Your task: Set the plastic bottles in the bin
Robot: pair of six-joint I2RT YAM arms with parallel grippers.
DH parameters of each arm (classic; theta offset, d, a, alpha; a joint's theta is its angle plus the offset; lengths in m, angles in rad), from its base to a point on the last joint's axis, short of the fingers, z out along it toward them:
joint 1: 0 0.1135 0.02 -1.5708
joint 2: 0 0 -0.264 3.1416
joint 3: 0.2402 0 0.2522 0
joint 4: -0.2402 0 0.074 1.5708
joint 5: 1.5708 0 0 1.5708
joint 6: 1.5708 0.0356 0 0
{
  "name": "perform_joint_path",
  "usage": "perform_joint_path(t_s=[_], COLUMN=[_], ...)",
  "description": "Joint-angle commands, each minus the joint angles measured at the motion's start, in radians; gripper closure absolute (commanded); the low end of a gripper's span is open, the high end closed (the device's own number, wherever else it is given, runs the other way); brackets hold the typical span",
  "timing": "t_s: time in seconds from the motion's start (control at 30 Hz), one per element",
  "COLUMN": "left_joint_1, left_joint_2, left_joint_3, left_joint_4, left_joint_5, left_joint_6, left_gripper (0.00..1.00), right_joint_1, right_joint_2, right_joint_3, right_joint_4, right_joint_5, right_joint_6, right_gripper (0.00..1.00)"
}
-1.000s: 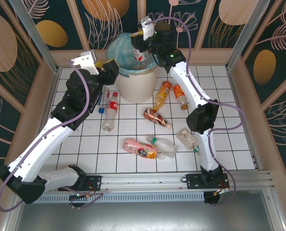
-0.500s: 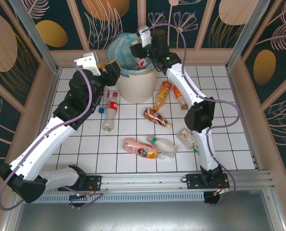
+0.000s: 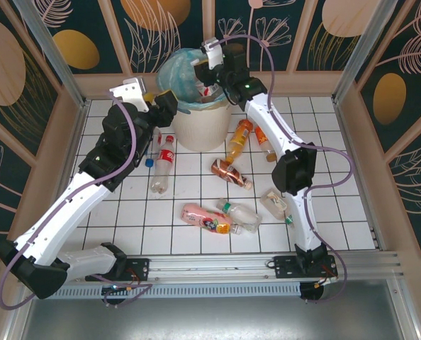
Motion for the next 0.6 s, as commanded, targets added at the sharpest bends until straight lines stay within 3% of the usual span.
perform_joint_path(t_s=[0.0,0.17,0.2,0.27,0.33,0.57], left_joint_1=[0.006,0.006,0.006,0.006,0.006,0.006], left_joint_2=[-0.024,-0.034,-0.033,-0.033,-0.035,-0.041], left_joint_3=[-0.014,-0.019,-0.018,-0.019,-0.020,-0.029], left_joint_4=[0.033,0.038,0.037,0.036,0.036,0.021], left_joint_5=[-0.009,-0.023,-0.022,-0.018,-0.015,-0.024], left_joint_6=[0.001,0.006,0.006,0.005,0.003,0.009], left_gripper=[0.38,0.38,0.38,0.38,0.38,0.38], right_joint_1=[-0.006,-0.006,-0.006,-0.006,-0.006,-0.008], right_joint_2=[-0.058,-0.097,-0.101,-0.096,-0.078,0.037], right_joint_3=[0.033,-0.014,-0.019,-0.008,0.016,0.183], right_joint_4=[0.049,0.091,0.099,0.103,0.096,-0.033], right_joint_5=[-0.022,-0.034,-0.036,-0.030,-0.030,-0.054], right_joint_6=[0.021,0.043,0.045,0.052,0.048,0.043], right_gripper=[0.80,0.81,0.75,0.50,0.40,0.36])
